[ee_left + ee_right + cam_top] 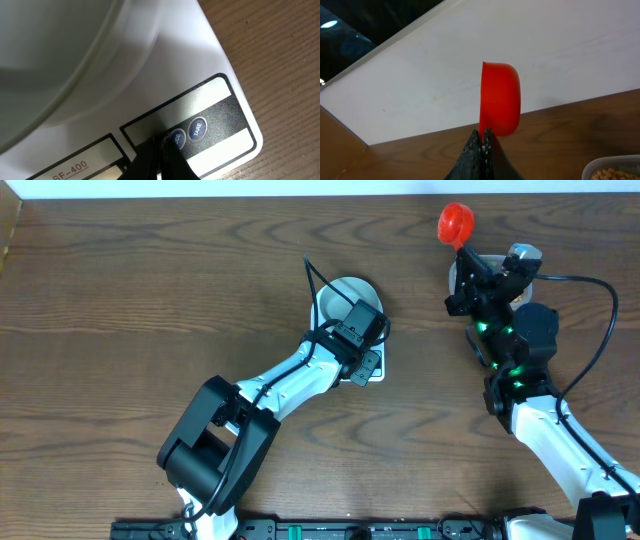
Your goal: Scoop item into bowl and weigh 50g on scale
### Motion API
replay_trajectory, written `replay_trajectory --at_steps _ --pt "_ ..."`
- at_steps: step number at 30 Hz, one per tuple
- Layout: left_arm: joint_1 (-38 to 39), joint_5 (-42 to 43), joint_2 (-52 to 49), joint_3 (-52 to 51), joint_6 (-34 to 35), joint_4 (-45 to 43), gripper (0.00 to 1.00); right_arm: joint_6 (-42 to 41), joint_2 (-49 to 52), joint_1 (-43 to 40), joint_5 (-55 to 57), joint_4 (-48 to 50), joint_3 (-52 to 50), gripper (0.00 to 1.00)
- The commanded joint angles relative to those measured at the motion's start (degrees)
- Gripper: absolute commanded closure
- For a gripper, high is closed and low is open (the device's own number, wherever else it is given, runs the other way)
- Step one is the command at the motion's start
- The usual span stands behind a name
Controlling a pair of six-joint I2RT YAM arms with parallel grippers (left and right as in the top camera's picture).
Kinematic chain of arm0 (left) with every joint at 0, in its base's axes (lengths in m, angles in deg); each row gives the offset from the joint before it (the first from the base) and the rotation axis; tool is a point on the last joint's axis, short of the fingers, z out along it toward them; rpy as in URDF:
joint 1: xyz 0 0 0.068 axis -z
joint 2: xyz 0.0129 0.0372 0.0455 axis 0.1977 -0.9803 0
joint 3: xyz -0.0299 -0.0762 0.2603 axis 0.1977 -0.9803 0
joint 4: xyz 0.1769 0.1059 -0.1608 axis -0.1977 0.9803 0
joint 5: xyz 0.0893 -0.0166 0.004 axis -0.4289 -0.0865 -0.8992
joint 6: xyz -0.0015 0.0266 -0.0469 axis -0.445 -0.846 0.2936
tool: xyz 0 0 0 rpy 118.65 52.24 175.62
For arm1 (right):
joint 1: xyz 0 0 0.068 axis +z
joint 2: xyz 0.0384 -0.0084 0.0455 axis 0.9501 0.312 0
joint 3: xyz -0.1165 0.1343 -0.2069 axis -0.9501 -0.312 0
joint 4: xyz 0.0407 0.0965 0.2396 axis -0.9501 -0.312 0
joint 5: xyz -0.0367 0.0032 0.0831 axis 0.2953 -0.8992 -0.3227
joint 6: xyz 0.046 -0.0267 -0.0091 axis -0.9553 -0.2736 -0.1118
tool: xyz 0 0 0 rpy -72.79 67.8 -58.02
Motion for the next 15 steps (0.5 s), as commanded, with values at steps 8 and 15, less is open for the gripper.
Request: replay_trajectory --at_steps 8,15 --pt "-0.3 0.5 0.9 0.0 -0.7 0.3 0.93 1.1 0.2 -0.3 0.0 0.1 1.1 0.99" --pt "-0.3 0.5 -1.1 -0.1 -0.7 0.4 0.93 1.1 0.2 -0.3 0.0 0.1 1.1 0.99"
